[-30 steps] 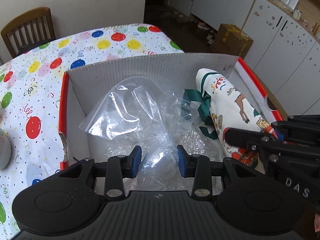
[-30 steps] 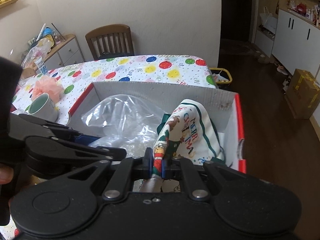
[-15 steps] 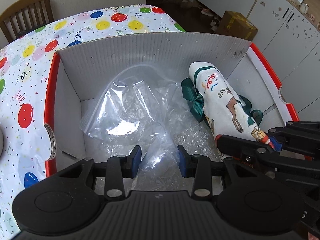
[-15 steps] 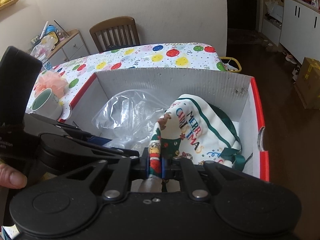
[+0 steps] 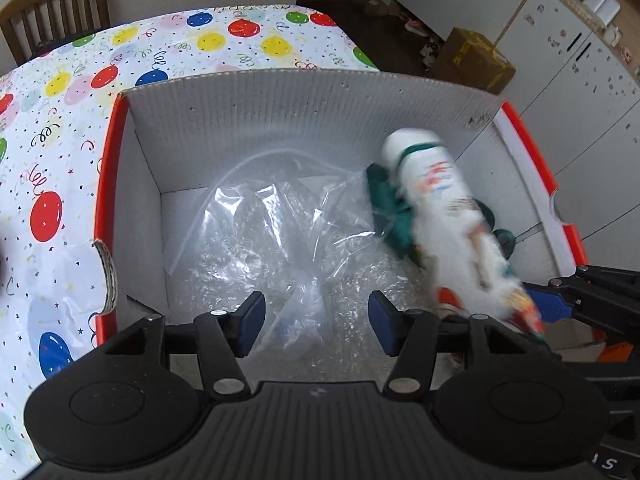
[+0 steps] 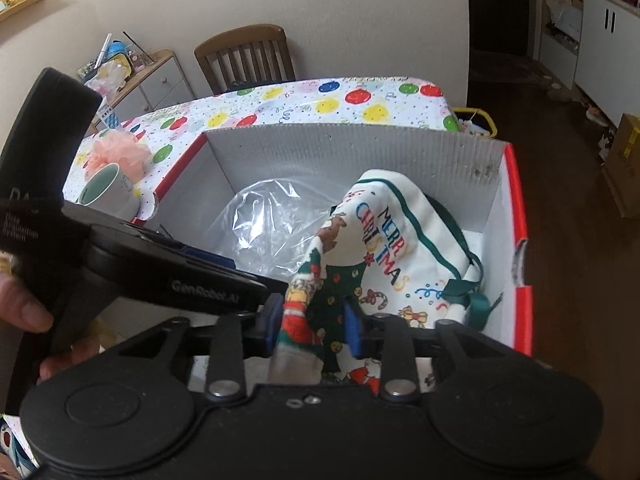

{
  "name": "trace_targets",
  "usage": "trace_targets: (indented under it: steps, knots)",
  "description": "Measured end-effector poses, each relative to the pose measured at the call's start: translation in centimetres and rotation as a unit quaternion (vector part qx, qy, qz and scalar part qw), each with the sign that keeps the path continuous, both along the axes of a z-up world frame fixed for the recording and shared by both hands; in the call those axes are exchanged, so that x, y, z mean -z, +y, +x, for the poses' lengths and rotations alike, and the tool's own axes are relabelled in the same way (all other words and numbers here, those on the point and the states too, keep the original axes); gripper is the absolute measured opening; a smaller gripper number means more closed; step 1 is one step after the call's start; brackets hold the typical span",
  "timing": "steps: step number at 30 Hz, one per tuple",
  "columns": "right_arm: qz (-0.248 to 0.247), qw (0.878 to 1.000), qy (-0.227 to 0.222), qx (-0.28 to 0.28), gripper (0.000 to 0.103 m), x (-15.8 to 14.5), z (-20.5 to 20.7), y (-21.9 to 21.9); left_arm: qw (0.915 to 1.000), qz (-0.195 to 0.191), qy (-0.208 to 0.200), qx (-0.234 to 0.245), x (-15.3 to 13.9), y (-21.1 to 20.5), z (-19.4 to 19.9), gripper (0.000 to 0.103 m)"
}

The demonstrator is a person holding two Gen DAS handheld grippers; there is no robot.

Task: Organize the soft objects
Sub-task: 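Open both tools to drop the zip bag and pouch in the box, then withdraw both tools from the box toward the items on the table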

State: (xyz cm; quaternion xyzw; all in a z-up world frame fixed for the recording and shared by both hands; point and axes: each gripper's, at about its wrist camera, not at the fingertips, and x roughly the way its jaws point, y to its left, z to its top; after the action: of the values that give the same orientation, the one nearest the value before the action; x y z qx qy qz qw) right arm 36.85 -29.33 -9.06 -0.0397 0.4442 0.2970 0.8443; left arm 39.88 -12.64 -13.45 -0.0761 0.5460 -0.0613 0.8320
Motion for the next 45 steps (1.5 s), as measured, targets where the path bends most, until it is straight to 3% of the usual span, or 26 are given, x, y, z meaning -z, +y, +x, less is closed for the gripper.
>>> trace_targets:
  steps: [3,8,14,24,35,45]
  knots:
    - [0.004,1.000,-0.003,0.001,0.046,-0.4,-0.3,-0.4,0.9999,-0.011,-0.005,-0.003,-0.4,0.2,-0.2,0.063]
    - [0.019,1.000,-0.004,0.004,0.048,-1.3,-0.6,-0.9,0.9995,-0.025,-0.016,-0.002,-1.2,0.6,-0.9,0.063]
    - [0.029,0.999,-0.020,0.003,0.057,-3.0,-1.2,-1.1,0.9985,-0.031,-0.044,0.003,-3.2,1.0,-2.4,0.063]
    - [0.049,0.997,-0.055,0.011,0.064,-6.1,-2.9,-0.3,0.9923,-0.002,-0.120,0.029,-7.8,1.6,-6.2,0.063]
    - [0.068,0.995,-0.077,0.003,0.074,-8.4,-5.8,3.4,0.9842,0.002,-0.174,0.034,-11.2,5.0,-10.4,0.064]
    - [0.084,0.993,-0.077,-0.019,0.085,-8.8,-8.7,8.7,0.9784,0.007,-0.207,0.006,-12.5,10.7,-14.6,0.078]
